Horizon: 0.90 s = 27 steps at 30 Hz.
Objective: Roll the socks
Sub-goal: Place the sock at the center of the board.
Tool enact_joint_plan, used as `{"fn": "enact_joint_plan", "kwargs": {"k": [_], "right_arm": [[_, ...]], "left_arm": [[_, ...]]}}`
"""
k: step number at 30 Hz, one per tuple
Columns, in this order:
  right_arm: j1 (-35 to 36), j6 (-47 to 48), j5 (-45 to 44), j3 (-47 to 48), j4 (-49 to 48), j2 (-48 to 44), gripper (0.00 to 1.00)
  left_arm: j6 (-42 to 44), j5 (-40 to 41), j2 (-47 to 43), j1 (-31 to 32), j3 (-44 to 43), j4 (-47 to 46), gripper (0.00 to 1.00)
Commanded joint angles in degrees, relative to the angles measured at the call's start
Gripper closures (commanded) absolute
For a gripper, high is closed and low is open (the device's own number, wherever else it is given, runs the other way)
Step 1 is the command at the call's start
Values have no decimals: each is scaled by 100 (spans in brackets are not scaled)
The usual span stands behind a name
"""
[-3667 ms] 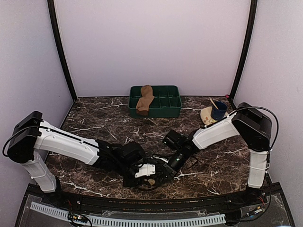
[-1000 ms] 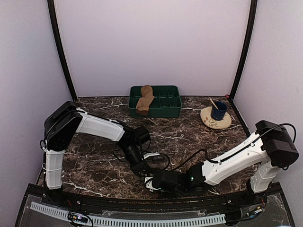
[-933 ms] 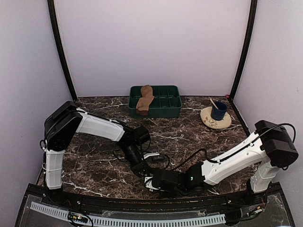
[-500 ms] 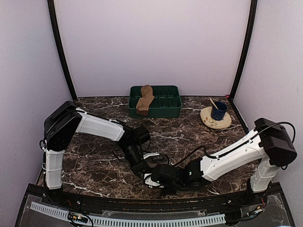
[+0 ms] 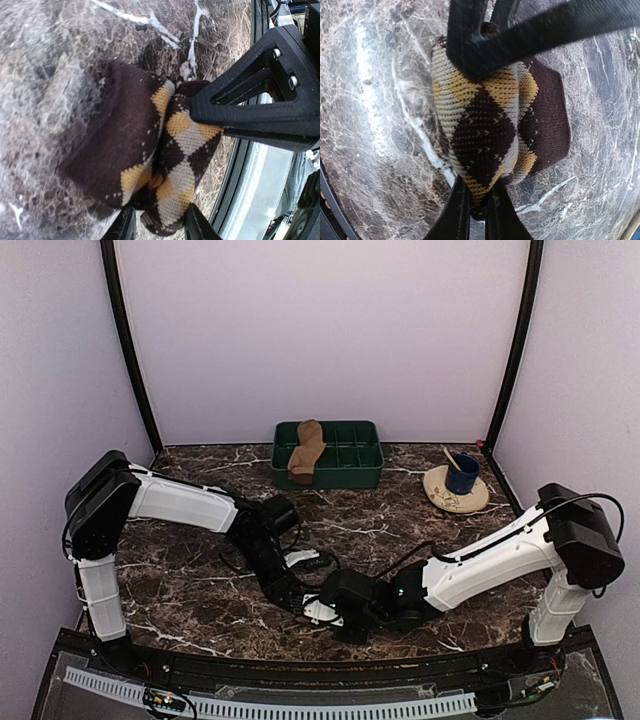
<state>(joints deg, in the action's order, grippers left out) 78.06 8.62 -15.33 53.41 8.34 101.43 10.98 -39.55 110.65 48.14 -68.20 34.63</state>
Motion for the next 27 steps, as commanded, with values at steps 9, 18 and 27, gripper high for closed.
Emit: {"fn": "enact_joint_plan", "kwargs": {"k": [9,18,27], "right_arm": [[-272,-406,1070,247,829,181,100],[-663,-604,2109,719,1317,359,100],[-1157,-766,3207,1004,1641,518,100]], "left_arm": [[-324,520,-910,-287,497,-371,62],[-783,1453,-1861,-362,1018,-913,62],[-1230,1930,-2736,-358,1630,-1441,62]]}}
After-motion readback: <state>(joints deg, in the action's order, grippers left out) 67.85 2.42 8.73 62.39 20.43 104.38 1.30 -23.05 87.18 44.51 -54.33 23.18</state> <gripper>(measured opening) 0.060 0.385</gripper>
